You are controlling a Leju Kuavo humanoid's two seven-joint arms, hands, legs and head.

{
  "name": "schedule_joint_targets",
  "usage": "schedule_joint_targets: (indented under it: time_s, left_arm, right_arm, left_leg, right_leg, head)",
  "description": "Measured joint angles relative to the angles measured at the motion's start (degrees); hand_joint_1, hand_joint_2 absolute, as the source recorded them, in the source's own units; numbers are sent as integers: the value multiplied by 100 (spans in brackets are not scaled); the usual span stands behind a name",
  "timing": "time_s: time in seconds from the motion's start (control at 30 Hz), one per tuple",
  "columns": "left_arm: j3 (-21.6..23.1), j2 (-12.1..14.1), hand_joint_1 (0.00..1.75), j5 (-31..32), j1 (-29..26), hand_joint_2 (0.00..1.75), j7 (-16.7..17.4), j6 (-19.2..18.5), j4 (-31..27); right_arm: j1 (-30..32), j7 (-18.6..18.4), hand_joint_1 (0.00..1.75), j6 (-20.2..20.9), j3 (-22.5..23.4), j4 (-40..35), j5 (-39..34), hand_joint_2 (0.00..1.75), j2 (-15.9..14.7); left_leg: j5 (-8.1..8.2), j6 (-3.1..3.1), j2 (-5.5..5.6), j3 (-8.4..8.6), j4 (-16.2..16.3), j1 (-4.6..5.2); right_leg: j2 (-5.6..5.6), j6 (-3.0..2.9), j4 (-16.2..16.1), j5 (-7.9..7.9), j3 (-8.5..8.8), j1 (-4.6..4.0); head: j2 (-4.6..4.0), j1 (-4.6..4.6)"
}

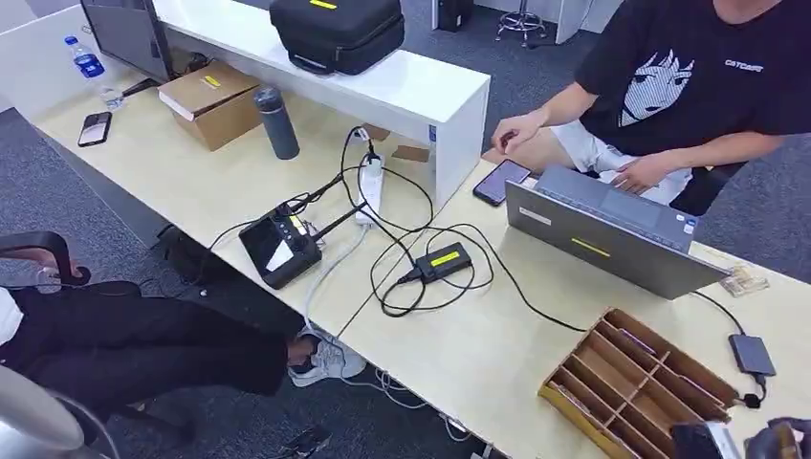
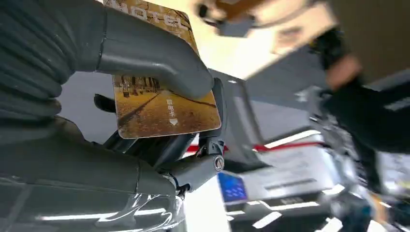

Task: Pass the card to the sensor for recognition and then transmit it.

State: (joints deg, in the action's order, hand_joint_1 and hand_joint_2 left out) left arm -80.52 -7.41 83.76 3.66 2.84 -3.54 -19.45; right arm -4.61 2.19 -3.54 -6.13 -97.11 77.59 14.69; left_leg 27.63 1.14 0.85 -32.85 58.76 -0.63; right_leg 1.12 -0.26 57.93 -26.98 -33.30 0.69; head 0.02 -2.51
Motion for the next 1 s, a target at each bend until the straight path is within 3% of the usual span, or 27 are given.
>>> schedule_joint_targets:
  time_s: [0.27, 0.4, 0.53, 0.73, 1.0]
  left_arm:
    - [157, 151, 0, 249, 67, 175, -50, -68, 46]
    - [308, 260, 0, 374, 109, 175, -55, -96, 116]
    - [420, 326, 0, 446, 114, 175, -57, -125, 186]
    - [546, 367, 0, 498, 118, 175, -72, -133, 243]
    - [588, 376, 0, 500, 118, 175, -72, -133, 273]
  right_arm:
    - [-1471, -203, 175, 490, -1095, 563, -230, 175, 42]
    - [-2508, -337, 175, 667, -1403, 1588, -389, 175, 214]
    - [-3155, -424, 175, 735, -1492, 2418, -472, 175, 367]
    - [-3679, -538, 175, 704, -1494, 3246, -463, 175, 503]
    - [-3746, -523, 175, 575, -1503, 3648, -479, 175, 603]
  left_leg:
    - [-16, 13, 10, -10, 0, -1]
    - [-24, 16, 11, -11, 0, -1]
    - [-27, 13, 14, -14, 0, -1]
    - [-26, 14, 14, -15, 0, -1]
    - [-26, 14, 13, -21, 0, -1]
  right_leg:
    - [-5, -3, 12, 10, -4, -1]
    - [-4, -14, 15, 20, -14, -1]
    - [-7, -14, 16, 20, -16, -1]
    - [-7, -14, 16, 20, -18, 0]
    - [-8, -13, 15, 20, -24, 0]
  head:
    - [0, 2]
    - [0, 4]
    - [0, 0]
    - [0, 2]
    - [0, 2]
